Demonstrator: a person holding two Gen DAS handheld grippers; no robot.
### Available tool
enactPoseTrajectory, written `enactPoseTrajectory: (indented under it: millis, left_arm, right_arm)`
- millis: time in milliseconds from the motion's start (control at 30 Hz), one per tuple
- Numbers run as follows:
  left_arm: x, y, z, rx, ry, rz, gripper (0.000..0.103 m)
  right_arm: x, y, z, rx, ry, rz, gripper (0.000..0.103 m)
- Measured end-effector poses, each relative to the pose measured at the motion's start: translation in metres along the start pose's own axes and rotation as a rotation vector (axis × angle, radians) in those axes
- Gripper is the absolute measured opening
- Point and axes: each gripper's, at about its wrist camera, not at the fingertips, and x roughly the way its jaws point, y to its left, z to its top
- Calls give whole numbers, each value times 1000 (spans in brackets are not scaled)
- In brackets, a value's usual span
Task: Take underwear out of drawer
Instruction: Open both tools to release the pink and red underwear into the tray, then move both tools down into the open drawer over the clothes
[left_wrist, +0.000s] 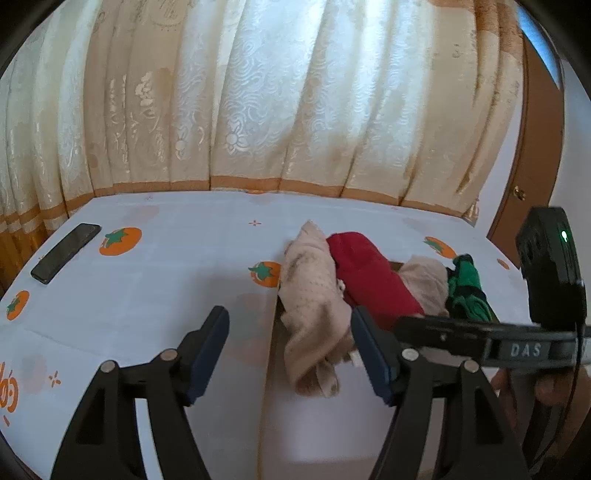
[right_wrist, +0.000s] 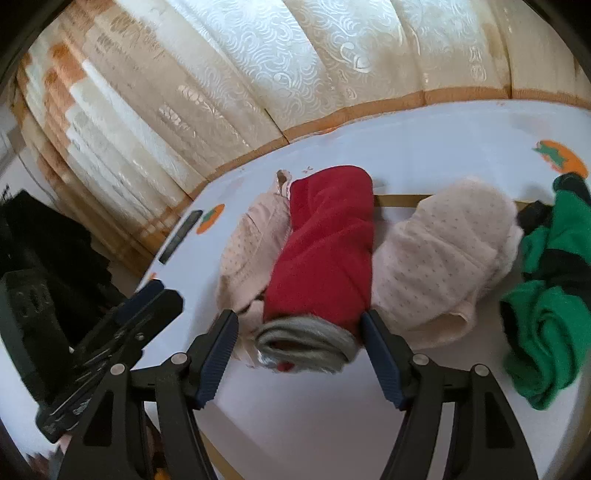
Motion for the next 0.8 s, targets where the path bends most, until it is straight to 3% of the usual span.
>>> enactPoseTrajectory:
  millis: [333, 800]
  left_arm:
    - [-55, -22, -35, 75, -40, -54, 73]
    - [-90, -38, -89, 88, 6, -123, 73]
  right_arm:
    - [-67, 13, -25, -74, -51, 37, 71]
    - [-128, 25, -106, -180, 6, 58, 71]
